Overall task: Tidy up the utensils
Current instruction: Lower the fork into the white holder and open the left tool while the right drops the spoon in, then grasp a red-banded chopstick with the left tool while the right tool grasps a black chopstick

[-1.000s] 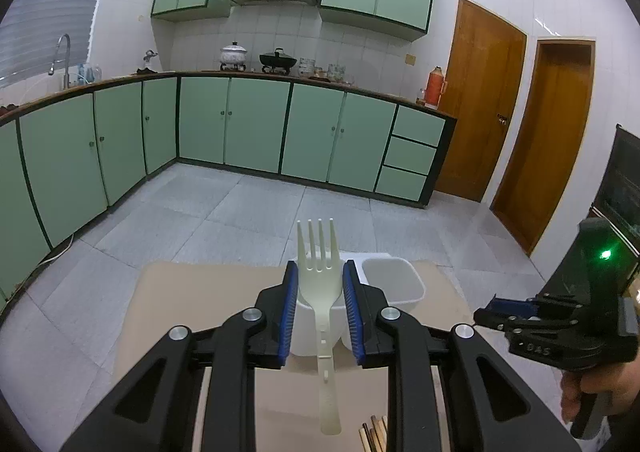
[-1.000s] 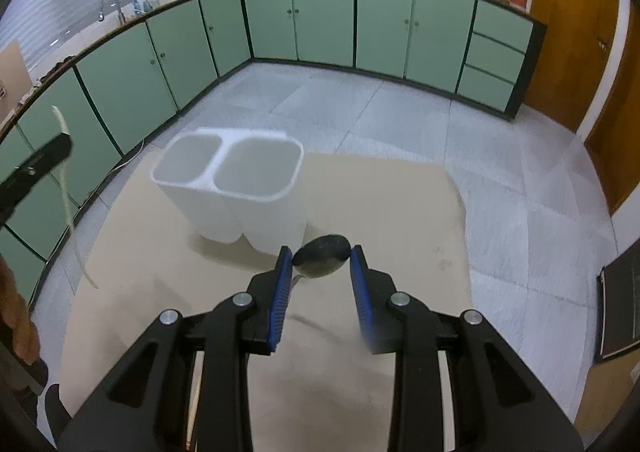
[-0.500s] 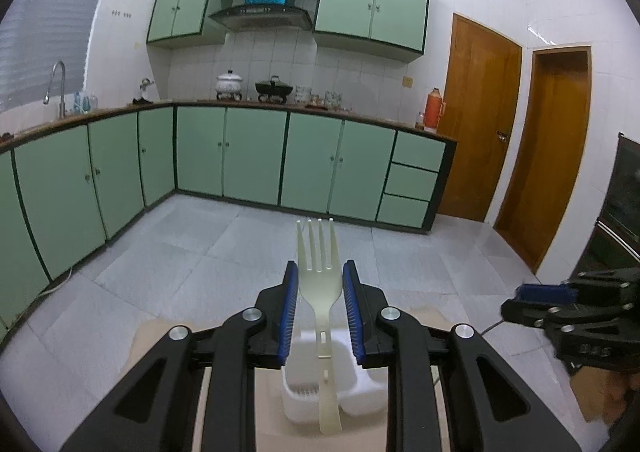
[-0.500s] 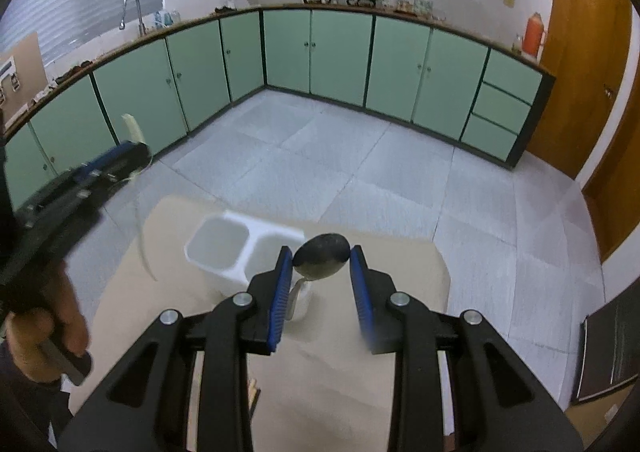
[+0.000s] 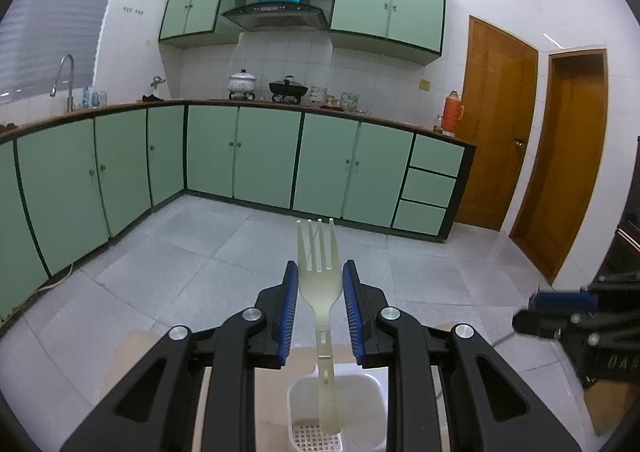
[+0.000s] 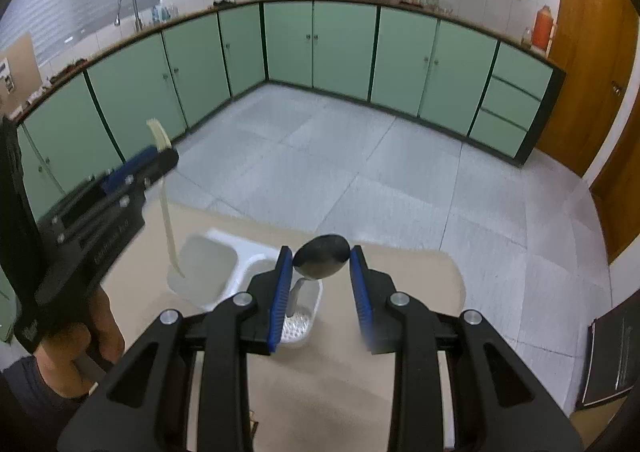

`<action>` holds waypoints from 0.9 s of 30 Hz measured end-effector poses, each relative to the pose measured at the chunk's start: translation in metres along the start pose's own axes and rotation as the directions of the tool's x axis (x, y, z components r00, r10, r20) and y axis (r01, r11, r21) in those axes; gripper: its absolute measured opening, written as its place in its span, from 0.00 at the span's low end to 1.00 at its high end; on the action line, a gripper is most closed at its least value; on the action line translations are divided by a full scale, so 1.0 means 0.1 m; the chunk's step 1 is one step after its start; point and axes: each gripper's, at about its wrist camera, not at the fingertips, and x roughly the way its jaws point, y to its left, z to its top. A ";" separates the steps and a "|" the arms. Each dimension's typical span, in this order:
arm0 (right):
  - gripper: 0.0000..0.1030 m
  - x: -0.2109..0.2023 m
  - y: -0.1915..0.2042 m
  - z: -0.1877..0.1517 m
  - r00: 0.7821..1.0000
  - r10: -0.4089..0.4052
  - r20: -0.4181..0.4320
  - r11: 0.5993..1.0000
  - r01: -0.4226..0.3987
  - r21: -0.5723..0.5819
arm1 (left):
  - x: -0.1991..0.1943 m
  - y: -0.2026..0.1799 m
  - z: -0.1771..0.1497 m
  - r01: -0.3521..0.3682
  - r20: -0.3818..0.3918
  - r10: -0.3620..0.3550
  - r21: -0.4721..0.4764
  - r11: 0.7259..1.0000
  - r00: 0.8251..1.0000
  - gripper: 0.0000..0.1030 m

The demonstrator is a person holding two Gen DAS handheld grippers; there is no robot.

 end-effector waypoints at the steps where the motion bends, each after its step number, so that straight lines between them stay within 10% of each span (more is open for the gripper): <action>1: 0.27 0.06 0.00 -0.03 1.000 -0.001 -0.009 1.000 0.001 -0.001 | 0.04 0.00 -0.04 -0.001 -0.004 0.001 0.004 1.000 1.000 0.22; 8: 0.28 0.35 0.00 -0.20 0.998 0.023 -0.066 1.000 -0.022 0.012 | 0.22 0.00 -0.27 -0.010 -0.044 0.011 0.025 1.000 0.999 0.24; 19: 0.33 -0.03 -0.04 -0.43 0.999 0.049 -0.018 0.998 -0.048 0.037 | -0.40 0.18 -0.32 -0.064 -0.015 0.065 0.046 0.997 0.998 0.60; 27: 0.33 -0.56 0.12 -1.62 0.995 0.095 0.016 0.992 -0.096 0.076 | -1.48 0.38 -0.94 -0.081 -0.121 0.089 0.066 0.994 0.989 0.83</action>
